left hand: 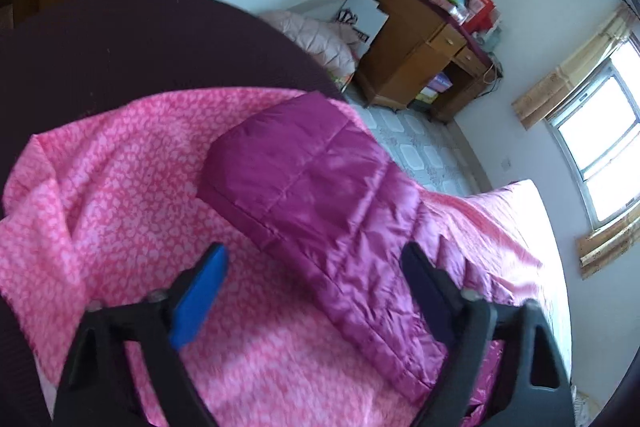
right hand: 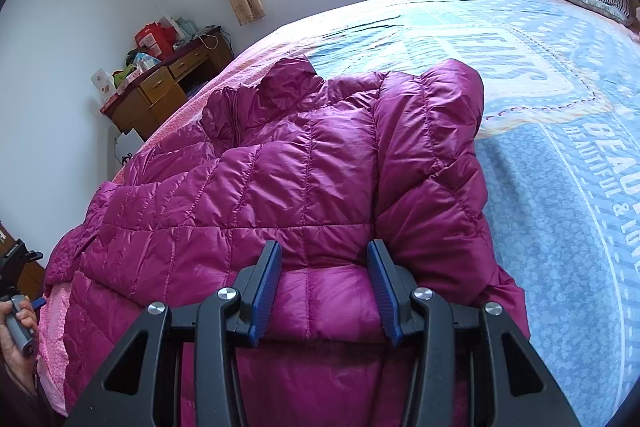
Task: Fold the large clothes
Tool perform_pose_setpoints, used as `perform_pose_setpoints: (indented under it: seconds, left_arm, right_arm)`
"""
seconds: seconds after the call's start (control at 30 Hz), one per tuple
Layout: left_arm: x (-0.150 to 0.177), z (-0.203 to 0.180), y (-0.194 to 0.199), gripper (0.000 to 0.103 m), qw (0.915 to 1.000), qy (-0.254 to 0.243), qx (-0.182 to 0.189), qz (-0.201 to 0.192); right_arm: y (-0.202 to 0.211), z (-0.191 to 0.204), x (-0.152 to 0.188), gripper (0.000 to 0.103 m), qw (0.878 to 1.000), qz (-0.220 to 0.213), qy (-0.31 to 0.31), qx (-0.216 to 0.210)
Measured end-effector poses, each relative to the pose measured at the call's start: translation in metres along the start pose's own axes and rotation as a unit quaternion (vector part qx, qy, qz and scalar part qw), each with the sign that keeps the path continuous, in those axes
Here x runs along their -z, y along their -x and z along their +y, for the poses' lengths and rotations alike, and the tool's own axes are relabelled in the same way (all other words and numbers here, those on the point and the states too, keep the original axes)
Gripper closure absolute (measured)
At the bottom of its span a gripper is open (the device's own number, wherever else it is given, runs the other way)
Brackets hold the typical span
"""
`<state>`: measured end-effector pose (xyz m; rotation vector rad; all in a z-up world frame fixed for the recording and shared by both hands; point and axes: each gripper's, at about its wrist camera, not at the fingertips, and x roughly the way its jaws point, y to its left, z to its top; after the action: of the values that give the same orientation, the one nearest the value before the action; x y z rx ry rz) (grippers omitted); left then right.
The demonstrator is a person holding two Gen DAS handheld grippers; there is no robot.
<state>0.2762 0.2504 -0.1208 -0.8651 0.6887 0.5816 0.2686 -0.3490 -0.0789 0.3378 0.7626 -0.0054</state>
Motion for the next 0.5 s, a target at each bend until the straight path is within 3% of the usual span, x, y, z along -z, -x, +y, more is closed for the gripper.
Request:
perform_pose_setpoints:
  seconds: [0.07,0.17,0.23,0.27,0.33,0.4,0.5]
  left_arm:
    - [0.001,0.001,-0.011,0.027,0.9999,0.003,0.0,0.014]
    - [0.0,-0.005,-0.017,0.041,0.9998,-0.016,-0.013,0.002]
    - [0.001,-0.007,-0.02,0.059,0.9995,-0.028,-0.016,-0.003]
    - [0.001,-0.007,-0.019,0.061,0.9993,-0.032,-0.017,-0.005]
    - [-0.001,-0.005,-0.016,0.078,0.9992,-0.037,-0.014,-0.003]
    - [-0.002,-0.003,-0.014,0.088,0.9992,-0.039,-0.007,-0.004]
    - [-0.002,-0.007,-0.004,0.094,0.9981,-0.055,-0.013,-0.022]
  right_arm:
    - [0.0,0.0,0.0,0.056,1.0,0.0,0.0,0.0]
    - [0.0,0.0,0.0,0.056,1.0,0.0,0.0,0.0]
    - [0.0,0.0,0.0,0.056,1.0,0.0,0.0,0.0]
    - [0.0,0.0,0.0,0.056,1.0,0.0,0.0,0.0]
    - [0.0,0.0,0.0,0.056,1.0,0.0,0.0,0.0]
    - [0.0,0.0,0.0,0.056,1.0,0.0,0.0,0.0]
    - [0.0,0.0,0.0,0.056,1.0,-0.001,-0.001,-0.001]
